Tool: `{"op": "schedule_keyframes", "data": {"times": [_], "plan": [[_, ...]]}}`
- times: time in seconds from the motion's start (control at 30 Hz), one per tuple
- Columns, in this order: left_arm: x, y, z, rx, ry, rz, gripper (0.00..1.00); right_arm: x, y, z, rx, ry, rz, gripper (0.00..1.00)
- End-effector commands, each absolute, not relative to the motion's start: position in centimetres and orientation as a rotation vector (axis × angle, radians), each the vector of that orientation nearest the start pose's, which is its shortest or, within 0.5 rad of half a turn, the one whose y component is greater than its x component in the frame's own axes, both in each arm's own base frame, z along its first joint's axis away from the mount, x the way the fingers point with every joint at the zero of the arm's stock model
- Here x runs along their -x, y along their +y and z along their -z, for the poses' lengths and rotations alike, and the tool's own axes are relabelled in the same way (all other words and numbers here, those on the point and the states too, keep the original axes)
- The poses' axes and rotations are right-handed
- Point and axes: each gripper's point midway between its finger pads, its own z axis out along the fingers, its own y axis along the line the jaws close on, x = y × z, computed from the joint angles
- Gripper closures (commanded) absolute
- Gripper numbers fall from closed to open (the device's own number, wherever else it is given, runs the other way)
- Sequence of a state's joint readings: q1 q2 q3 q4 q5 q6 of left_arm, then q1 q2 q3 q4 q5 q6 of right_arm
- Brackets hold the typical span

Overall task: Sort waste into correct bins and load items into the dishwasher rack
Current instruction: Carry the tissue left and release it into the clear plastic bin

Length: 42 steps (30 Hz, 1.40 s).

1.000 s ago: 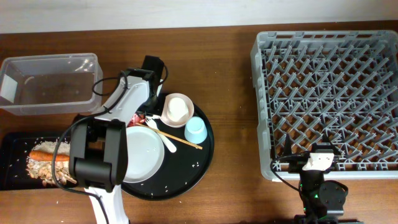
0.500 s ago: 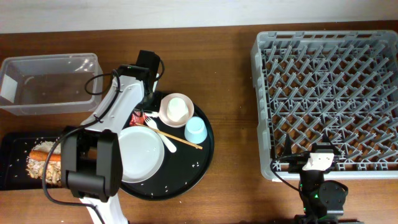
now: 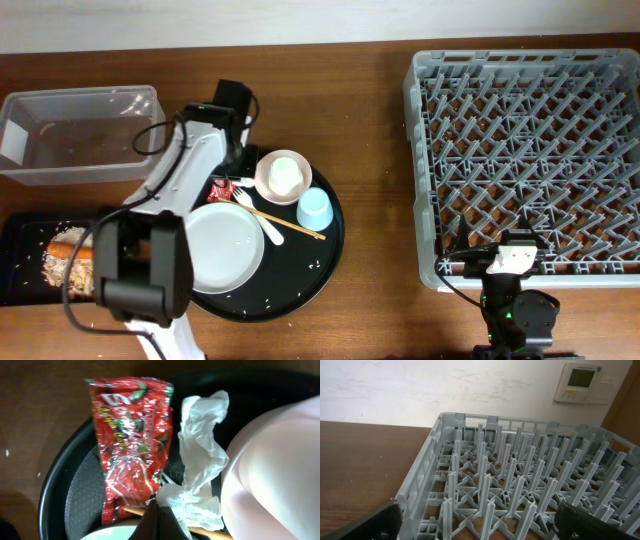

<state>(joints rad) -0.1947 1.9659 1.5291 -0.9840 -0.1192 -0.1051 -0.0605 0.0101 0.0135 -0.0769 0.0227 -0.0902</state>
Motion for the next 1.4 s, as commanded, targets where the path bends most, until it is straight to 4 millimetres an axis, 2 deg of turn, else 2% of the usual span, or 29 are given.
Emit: {"op": "schedule_keyframes", "data": {"times": [0.0,0.1,0.2,0.27,0.33,0.47,0.5,0.53,0.63,0.7,0.83,0.87,0.93,0.97,1.0,1.13,1.3,1.37], "plan": [[-41.4,-5.3,-11.9,0.024,2.849,0.05,0.99,-24.5,-2.2,-15.6,0.0,1.651,0.152,0.01],[-41.6,-4.6,-14.1,0.08,2.791,0.186,1.0,-24.5,-2.2,-15.6,0.0,1.651,0.152,0.01],[-41.9,-3.6,-15.7,0.121,2.738,0.248,1.0,-24.5,-2.2,-15.6,0.0,1.651,0.152,0.01],[-42.6,-2.5,-17.0,0.193,2.678,0.265,0.99,-24.5,-2.2,-15.6,0.0,1.651,0.152,0.01],[-43.6,-0.5,-17.7,0.307,2.618,0.264,1.0,-24.5,-2.2,-15.6,0.0,1.651,0.152,0.01],[-45.2,6.9,-18.9,0.608,2.46,0.186,0.99,-24.5,-2.2,-15.6,0.0,1.651,0.151,0.01],[-45.5,9.1,-19.4,0.649,2.411,0.168,0.99,-24.5,-2.2,-15.6,0.0,1.651,0.152,0.01],[-45.6,10.4,-19.6,0.673,2.384,0.154,1.0,-24.5,-2.2,-15.6,0.0,1.65,0.152,0.01],[-45.3,14.8,-20.3,0.763,2.307,0.089,1.0,-24.5,-2.2,-15.6,0.0,1.651,0.151,0.01],[-44.6,17.9,-20.4,0.836,2.266,-0.028,0.99,-24.5,-2.2,-15.6,0.0,1.651,0.152,0.01],[-45.0,19.4,-19.6,0.859,2.252,-0.057,0.99,-24.5,-2.2,-15.6,0.0,1.651,0.152,0.01],[-45.2,19.5,-19.1,0.86,2.255,-0.056,0.94,-24.5,-2.2,-15.6,0.0,1.651,0.152,0.01],[-45.6,19.7,-17.8,0.868,2.275,-0.056,0.6,-24.5,-2.2,-15.6,0.0,1.651,0.152,0.01],[-45.7,19.8,-17.0,0.873,2.289,-0.056,0.48,-24.5,-2.2,-15.6,0.0,1.651,0.151,0.01],[-45.8,19.8,-16.5,0.877,2.299,-0.056,0.41,-24.5,-2.2,-15.6,0.0,1.651,0.151,0.01],[-45.9,19.9,-17.1,0.873,2.284,-0.064,0.31,-24.5,-2.2,-15.6,0.0,1.651,0.152,0.01],[-45.8,19.7,-18.7,0.857,2.254,-0.054,0.3,-24.5,-2.2,-15.6,0.0,1.651,0.152,0.01],[-45.7,18.7,-19.4,0.833,2.258,0.006,0.3,-24.5,-2.2,-15.6,0.0,1.651,0.151,0.01]]}}
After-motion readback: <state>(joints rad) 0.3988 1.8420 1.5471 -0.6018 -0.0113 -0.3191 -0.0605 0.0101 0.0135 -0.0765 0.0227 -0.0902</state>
